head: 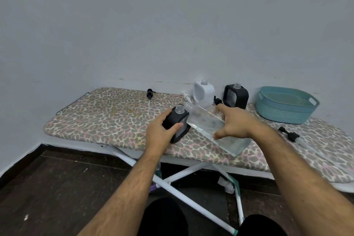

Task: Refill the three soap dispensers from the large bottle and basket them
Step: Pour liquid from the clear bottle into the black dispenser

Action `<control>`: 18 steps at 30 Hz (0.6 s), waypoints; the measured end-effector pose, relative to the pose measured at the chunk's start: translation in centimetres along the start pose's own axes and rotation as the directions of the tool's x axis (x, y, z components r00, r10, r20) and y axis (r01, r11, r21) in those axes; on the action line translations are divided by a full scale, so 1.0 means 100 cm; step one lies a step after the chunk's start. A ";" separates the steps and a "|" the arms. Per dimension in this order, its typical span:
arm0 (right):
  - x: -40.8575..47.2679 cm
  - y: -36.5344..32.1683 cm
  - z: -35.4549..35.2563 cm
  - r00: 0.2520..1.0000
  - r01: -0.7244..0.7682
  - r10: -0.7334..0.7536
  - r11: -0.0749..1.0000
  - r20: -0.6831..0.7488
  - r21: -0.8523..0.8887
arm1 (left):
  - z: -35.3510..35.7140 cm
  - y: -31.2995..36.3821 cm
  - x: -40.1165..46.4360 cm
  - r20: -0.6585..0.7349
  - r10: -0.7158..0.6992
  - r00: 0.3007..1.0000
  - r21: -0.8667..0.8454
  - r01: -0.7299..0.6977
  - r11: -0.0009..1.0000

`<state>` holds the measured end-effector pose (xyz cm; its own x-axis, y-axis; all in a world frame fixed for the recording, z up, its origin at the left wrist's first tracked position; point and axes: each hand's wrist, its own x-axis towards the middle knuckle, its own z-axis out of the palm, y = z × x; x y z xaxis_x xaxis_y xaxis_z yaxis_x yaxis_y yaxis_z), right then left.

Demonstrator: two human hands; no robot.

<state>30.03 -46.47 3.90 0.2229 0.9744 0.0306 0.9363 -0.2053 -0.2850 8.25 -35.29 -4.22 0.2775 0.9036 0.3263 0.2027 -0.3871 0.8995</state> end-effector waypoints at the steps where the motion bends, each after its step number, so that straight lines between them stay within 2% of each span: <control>1: 0.001 0.000 -0.001 1.000 -0.003 0.003 1.000 0.004 -0.004 | 0.000 0.000 0.000 0.001 -0.001 1.000 0.002 0.001 1.000; 18: 0.004 -0.016 -0.018 0.999 -0.012 0.017 0.992 0.035 -0.127 | -0.002 -0.002 0.000 0.016 -0.003 1.000 0.008 0.003 1.000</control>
<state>29.14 -45.96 6.10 0.2289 0.9734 -0.0081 0.9604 -0.2272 -0.1614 8.05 -35.19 -4.32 0.2916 0.9018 0.3190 0.2114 -0.3860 0.8980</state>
